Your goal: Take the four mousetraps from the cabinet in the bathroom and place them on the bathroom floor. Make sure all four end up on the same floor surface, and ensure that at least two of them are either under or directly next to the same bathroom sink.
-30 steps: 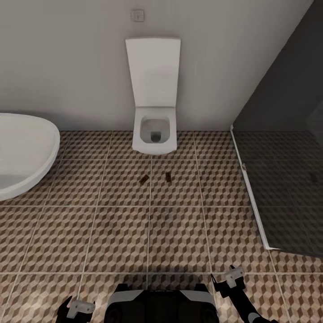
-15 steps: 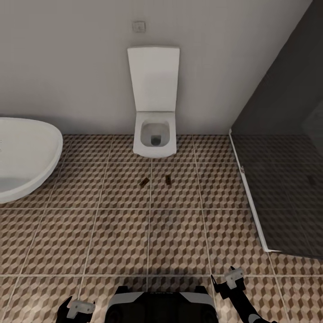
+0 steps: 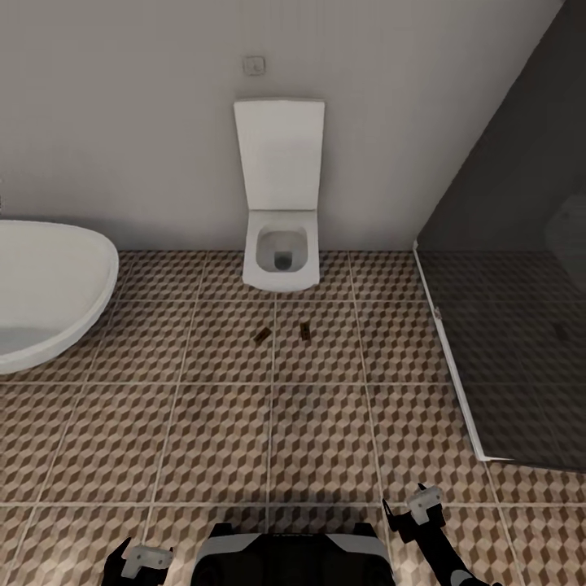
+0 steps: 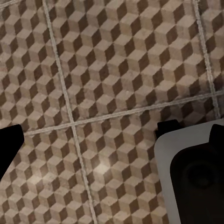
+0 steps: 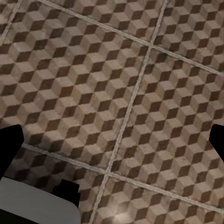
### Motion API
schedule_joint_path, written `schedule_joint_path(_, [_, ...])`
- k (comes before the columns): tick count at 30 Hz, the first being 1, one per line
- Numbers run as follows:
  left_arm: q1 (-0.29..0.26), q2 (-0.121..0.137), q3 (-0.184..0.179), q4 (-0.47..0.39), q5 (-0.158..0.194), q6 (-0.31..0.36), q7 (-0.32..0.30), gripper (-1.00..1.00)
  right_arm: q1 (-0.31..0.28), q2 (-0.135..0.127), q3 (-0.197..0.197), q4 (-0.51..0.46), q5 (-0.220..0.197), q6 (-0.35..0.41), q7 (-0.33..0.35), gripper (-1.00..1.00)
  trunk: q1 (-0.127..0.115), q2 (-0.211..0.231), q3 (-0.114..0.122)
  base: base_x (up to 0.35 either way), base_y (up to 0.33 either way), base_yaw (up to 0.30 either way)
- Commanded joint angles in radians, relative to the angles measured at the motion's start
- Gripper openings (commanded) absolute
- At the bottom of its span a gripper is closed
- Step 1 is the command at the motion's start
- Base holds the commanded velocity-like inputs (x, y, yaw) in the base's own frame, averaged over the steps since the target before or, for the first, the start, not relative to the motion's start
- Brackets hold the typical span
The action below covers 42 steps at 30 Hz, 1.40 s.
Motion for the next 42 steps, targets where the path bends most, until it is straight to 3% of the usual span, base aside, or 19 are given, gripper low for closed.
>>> schedule_joint_path(1, [-0.001,-0.001,-0.009,0.003,0.001,-0.004,0.006,1.00,0.000,0.000,0.009,0.000,-0.003,-0.002,-0.006,1.00,-0.003,0.006,0.004,0.000,0.000,0.000])
schedule_joint_path(7, [-0.001,-0.001,-0.009,0.003,0.001,-0.004,0.006,1.00,0.000,0.000,0.009,0.000,-0.003,-0.002,-0.006,1.00,-0.026,0.048,0.032,0.000,0.000,0.000])
schedule_joint_path(42, [-0.001,-0.002,-0.009,0.003,0.001,-0.001,0.006,1.00,0.000,-0.001,0.009,0.000,-0.002,0.001,-0.006,1.00,-0.026,0.048,0.089,0.000,0.000,0.000])
